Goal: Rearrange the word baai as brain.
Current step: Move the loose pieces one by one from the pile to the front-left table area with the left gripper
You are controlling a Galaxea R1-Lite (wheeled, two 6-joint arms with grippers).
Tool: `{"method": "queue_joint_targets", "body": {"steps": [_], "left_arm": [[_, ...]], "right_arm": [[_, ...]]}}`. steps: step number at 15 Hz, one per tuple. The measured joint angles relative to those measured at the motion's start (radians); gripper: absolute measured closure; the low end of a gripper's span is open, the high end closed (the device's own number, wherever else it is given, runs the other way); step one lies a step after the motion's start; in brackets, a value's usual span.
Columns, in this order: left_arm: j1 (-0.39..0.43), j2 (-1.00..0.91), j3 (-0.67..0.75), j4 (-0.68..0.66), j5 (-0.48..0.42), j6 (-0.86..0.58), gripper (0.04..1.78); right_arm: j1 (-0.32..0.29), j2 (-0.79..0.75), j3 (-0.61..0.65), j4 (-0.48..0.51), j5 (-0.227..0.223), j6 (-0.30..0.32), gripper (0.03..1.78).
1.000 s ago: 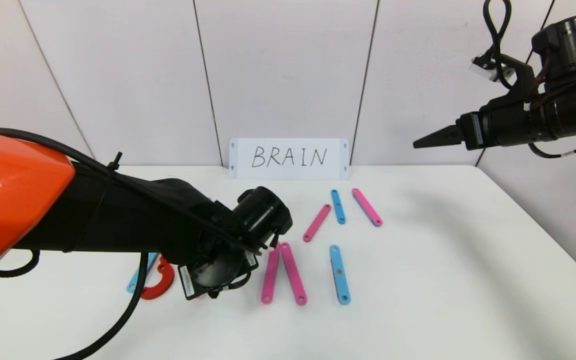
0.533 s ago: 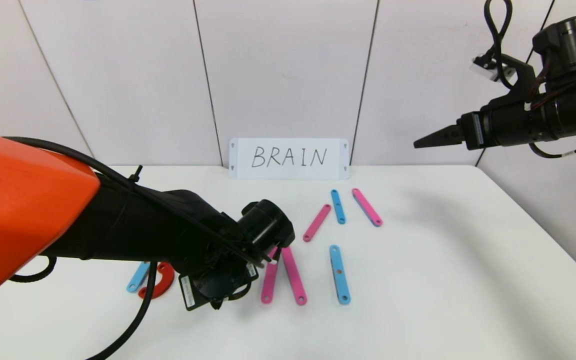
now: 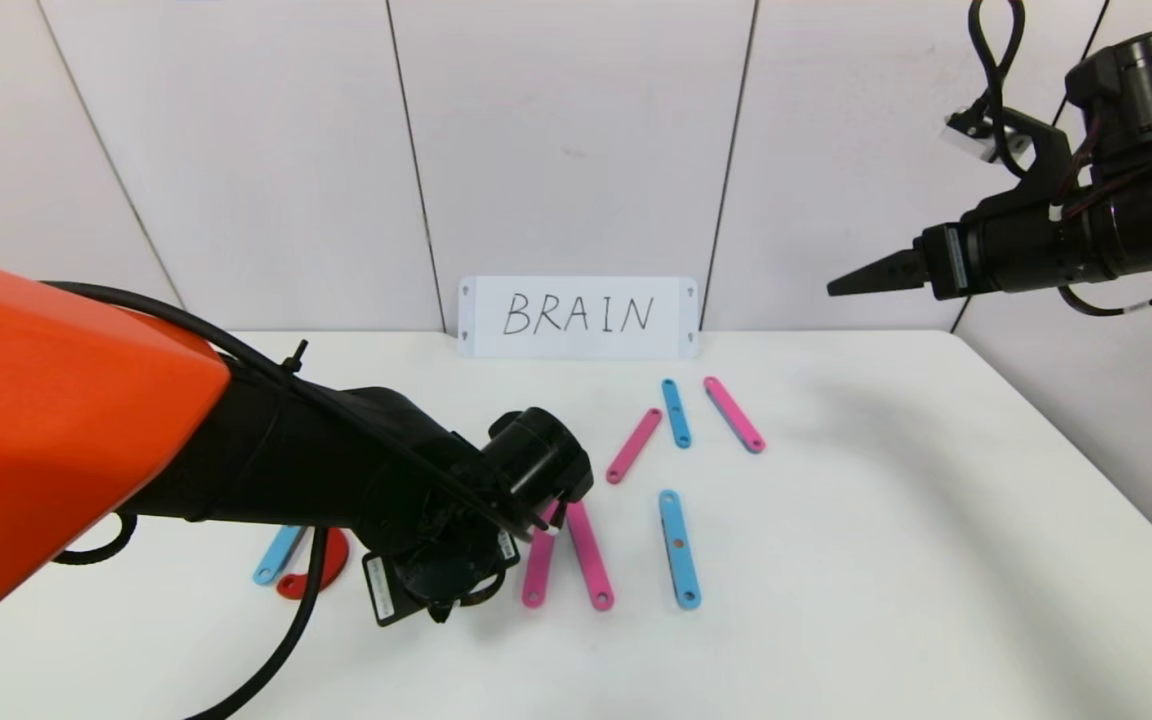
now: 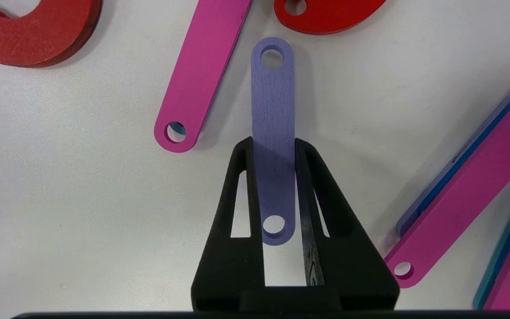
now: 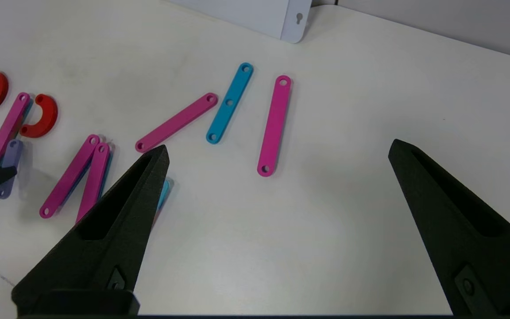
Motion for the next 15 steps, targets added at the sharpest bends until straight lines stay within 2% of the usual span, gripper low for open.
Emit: {"method": "queue_joint_targets", "body": {"steps": [2, 4, 9, 11, 13, 15], "left_arm": [[0.001, 0.005, 0.0, -0.004, 0.004, 0.0, 1.47], [0.004, 0.01, 0.0, -0.006, 0.002, 0.0, 1.3], [0.006, 0.015, -0.005, -0.007, 0.001, 0.001, 0.48], [0.005, 0.015, -0.01, -0.008, 0.0, 0.001, 0.25], [0.004, 0.015, -0.01, -0.008, -0.001, 0.001, 0.11], [0.003, 0.015, -0.012, -0.008, -0.003, 0.001, 0.08]], "right_arm": [[0.0, -0.001, 0.0, 0.0, 0.0, 0.0, 0.07], [0.0, -0.001, 0.0, 0.0, 0.0, 0.0, 0.07], [0.001, -0.001, 0.001, 0.0, 0.0, 0.0, 0.07], [0.001, -0.001, 0.004, -0.001, 0.0, -0.001, 0.07], [0.002, -0.001, 0.006, -0.001, 0.0, -0.001, 0.07], [0.004, -0.001, 0.006, -0.001, 0.0, -0.003, 0.07]]}}
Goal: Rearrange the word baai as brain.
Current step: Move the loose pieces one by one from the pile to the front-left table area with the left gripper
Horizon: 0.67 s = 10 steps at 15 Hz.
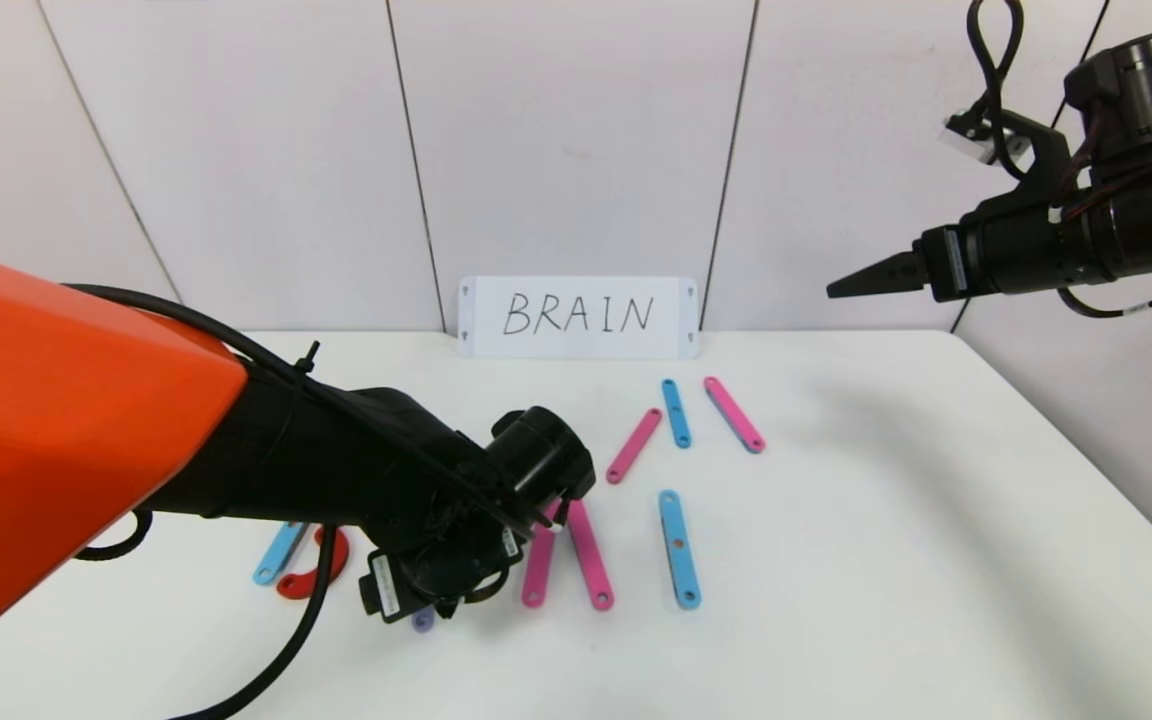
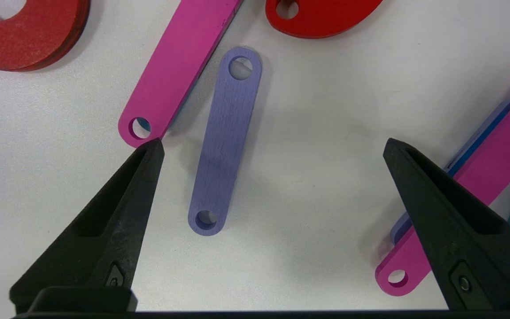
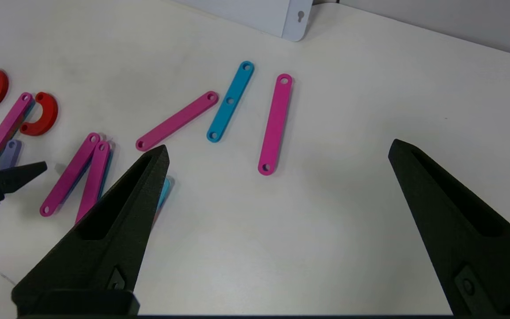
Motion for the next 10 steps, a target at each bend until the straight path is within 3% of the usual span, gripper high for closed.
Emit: {"method": "queue_joint_targets", "body": {"steps": [10], "left_arm": [[-0.002, -0.005, 0.009, -0.027, -0.047, 0.001, 0.08]], "right_arm": [[0.004, 0.0, 0.002, 0.001, 0.0, -0.001, 0.07]]}}
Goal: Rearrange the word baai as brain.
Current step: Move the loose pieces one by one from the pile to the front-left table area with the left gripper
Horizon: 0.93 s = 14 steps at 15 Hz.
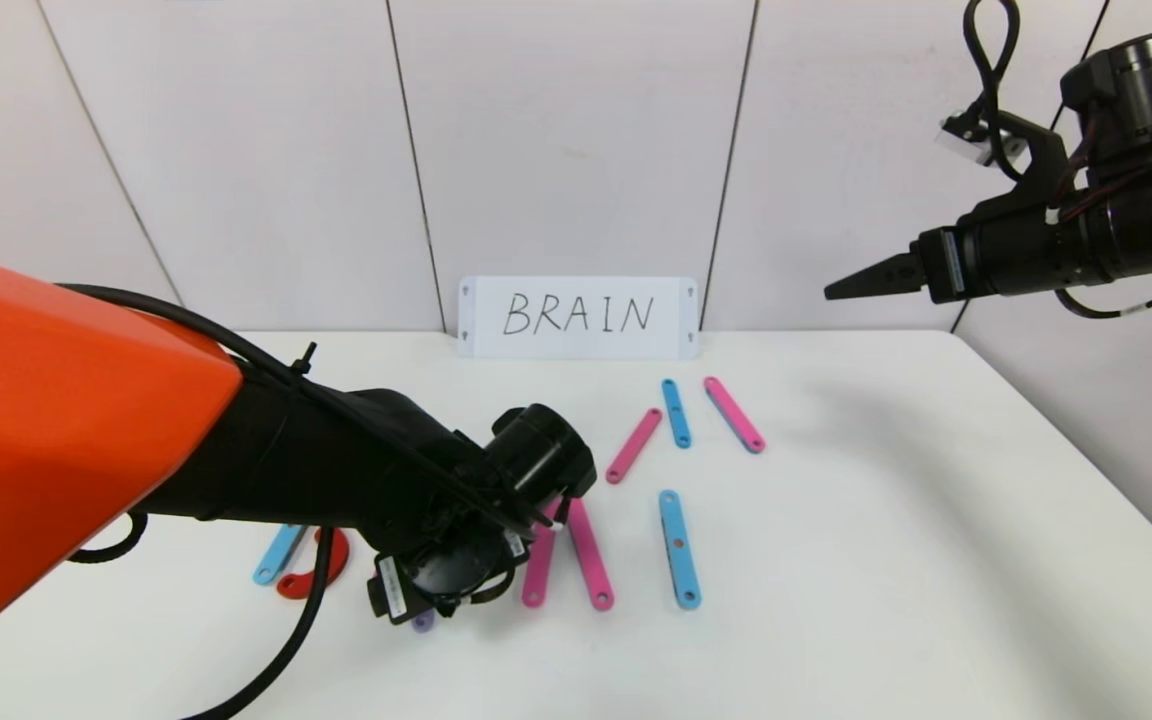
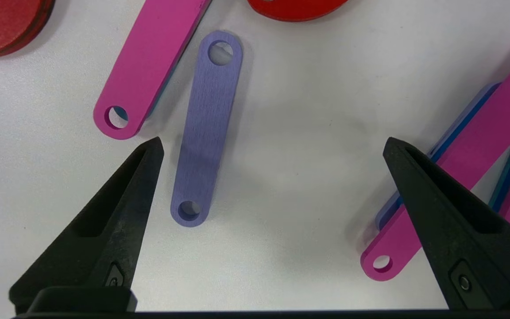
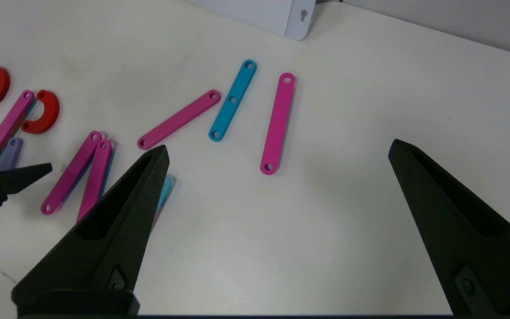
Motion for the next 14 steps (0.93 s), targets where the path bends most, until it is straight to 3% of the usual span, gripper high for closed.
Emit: {"method": "queue_joint_targets", "body": {"steps": [5, 14], "left_arm": [[0.004, -0.003, -0.004, -0.009, -0.059, 0.005, 0.08], [0.023, -0.006, -0.008, -0.066, -0.059, 0.028, 0.08]], "right_arm": [[0.0, 0.0, -0.002, 0.0, 0.0, 0.0, 0.07], [0.0, -0.001, 0.0, 0.0, 0.0, 0.0, 0.07]]}}
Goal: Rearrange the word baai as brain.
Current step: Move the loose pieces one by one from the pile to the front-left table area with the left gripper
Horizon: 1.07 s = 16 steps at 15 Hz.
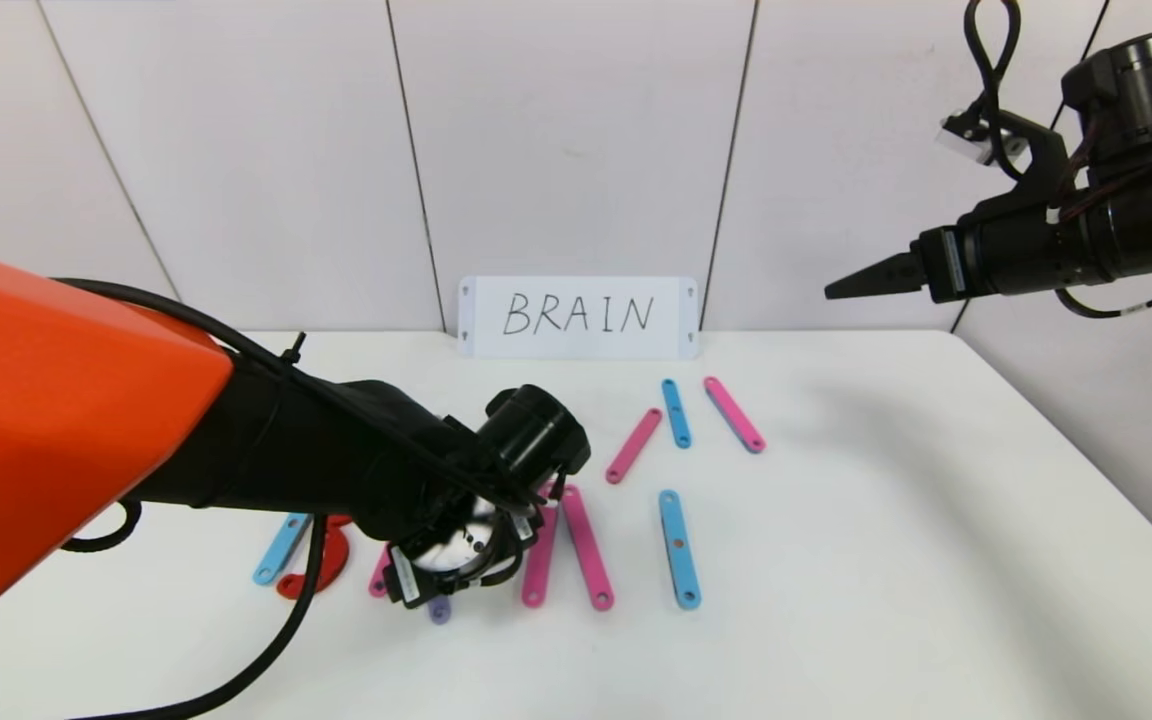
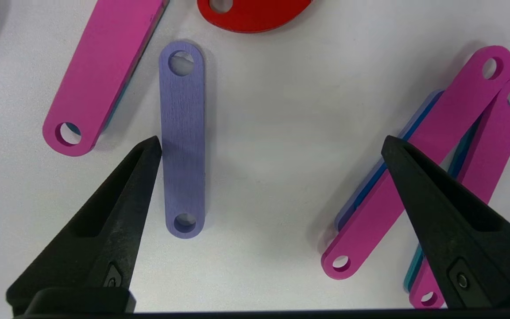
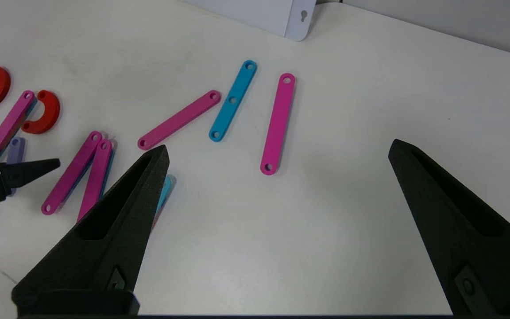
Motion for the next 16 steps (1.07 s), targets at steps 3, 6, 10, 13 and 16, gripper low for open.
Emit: {"method": "queue_joint_targets", "body": {"steps": [3, 6, 10, 13, 16], "left_arm": [[0.004, -0.014, 0.0, -0.001, 0.007, 0.027, 0.08], [0.035, -0.047, 0.0, -0.006, 0.008, 0.074, 0.08], [0.129, -0.123, 0.017, -0.018, -0.023, 0.261, 0.08], [0.233, -0.195, 0.053, -0.07, -0.157, 0.48, 0.08], [0.34, -0.254, 0.073, -0.137, -0.271, 0.701, 0.08]], "right_arm": [[0.001, -0.001, 0.003, -0.001, 0.0, 0.0, 0.07], [0.004, -0.001, 0.005, -0.001, 0.0, 0.0, 0.07], [0.014, -0.001, 0.007, 0.0, -0.002, 0.0, 0.07], [0.032, -0.001, 0.013, -0.001, -0.007, 0.003, 0.07], [0.074, 0.001, 0.022, 0.0, -0.016, 0.012, 0.07]]}}
